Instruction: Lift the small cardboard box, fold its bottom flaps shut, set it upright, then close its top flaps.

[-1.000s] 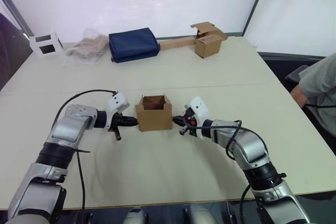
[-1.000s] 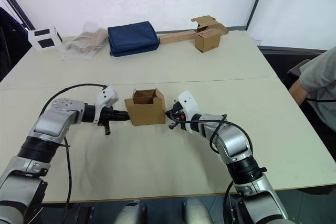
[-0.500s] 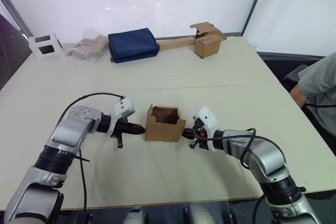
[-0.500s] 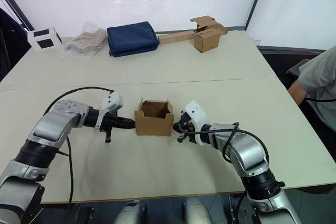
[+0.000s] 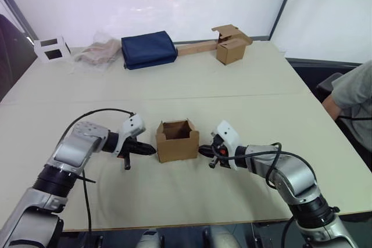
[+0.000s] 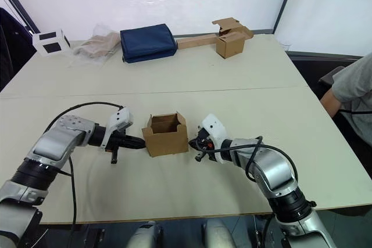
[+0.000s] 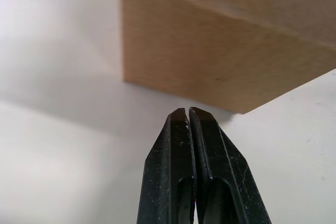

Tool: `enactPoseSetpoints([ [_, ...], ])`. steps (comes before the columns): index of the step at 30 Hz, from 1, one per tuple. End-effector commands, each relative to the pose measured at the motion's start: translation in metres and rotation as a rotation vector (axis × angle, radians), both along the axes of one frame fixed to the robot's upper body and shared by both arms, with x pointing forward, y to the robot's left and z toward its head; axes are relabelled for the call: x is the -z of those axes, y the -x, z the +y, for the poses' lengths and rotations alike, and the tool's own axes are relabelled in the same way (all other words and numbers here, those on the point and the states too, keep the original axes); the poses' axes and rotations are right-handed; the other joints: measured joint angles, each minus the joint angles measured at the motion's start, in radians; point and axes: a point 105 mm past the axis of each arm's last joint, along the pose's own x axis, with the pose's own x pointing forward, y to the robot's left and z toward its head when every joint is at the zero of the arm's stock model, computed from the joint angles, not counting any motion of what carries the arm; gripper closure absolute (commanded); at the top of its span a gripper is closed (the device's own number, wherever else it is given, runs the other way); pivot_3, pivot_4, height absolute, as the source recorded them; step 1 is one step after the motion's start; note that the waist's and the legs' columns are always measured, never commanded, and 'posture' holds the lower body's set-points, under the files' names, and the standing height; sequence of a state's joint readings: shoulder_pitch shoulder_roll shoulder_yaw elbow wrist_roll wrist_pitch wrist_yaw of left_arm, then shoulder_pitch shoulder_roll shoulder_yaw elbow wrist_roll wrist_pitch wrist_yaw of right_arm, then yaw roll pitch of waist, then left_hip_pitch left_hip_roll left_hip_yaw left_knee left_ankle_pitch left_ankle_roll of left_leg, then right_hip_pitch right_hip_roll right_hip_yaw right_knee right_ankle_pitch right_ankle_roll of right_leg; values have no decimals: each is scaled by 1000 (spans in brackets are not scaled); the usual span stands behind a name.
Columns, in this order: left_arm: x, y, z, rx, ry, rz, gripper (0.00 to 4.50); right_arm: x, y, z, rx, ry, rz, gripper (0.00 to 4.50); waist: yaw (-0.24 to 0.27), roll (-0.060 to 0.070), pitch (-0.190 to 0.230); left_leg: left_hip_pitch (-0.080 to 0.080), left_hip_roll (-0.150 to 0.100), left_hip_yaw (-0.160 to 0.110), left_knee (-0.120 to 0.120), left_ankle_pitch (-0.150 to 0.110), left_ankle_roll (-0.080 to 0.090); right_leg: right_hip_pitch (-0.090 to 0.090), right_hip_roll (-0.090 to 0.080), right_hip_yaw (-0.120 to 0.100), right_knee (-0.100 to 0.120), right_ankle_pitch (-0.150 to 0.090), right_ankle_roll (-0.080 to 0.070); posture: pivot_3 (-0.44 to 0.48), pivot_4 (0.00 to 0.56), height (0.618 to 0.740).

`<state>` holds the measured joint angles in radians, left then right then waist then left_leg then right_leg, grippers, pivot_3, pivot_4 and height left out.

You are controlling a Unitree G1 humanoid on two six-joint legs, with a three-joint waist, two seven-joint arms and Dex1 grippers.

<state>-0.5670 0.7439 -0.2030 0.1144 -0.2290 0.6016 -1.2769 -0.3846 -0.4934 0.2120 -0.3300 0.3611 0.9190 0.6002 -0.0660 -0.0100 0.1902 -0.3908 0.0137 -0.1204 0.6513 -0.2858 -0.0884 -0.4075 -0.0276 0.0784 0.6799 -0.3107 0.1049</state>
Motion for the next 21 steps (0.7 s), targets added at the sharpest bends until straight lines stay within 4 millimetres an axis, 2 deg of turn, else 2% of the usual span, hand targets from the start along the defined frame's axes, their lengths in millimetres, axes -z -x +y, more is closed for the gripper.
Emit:
enactPoseSetpoints([
  [1, -37, -8, 5, -11, 70, -118, 4446, -31, -18, -14, 69, -74, -166, 4500, -1, 0, 0, 0, 0, 0, 0, 0, 0, 0, 0, 0, 0, 0, 0, 0, 150, 740],
  [4, -55, -8, 2, -12, 166, -148, 4446, -55, -24, -15, 65, -170, -277, 4500, -2, 0, 0, 0, 0, 0, 0, 0, 0, 0, 0, 0, 0, 0, 0, 0, 150, 740],
  [10, -73, 6, -3, 18, 297, -111, 4446, -79, -18, 2, -43, -365, -317, 4500, -4, 0, 0, 0, 1, 0, -1, 0, 0, 0, 0, 0, 0, 0, 0, 0, 150, 740],
  [15, -69, 9, -8, 26, 299, -105, 4446, -74, -10, 17, -158, -403, -275, 4500, -1, 0, 0, 0, 0, 0, 0, 0, 0, 0, 0, 0, 0, 0, 0, 0, 150, 740],
  [19, -50, 9, -12, 24, 239, -91, 4446, -52, -13, 26, -195, -334, -231, 4500, -3, 0, 0, 1, 0, 0, 0, 0, 0, 0, 0, 0, 0, 0, 0, 0, 150, 740],
  [21, -45, 7, -13, 19, 223, -96, 4446, -48, -14, 27, -200, -325, -225, 4500, -2, 0, 0, 1, 0, 0, 0, 0, 0, 0, 0, 0, 0, 0, 0, 0, 150, 740],
])
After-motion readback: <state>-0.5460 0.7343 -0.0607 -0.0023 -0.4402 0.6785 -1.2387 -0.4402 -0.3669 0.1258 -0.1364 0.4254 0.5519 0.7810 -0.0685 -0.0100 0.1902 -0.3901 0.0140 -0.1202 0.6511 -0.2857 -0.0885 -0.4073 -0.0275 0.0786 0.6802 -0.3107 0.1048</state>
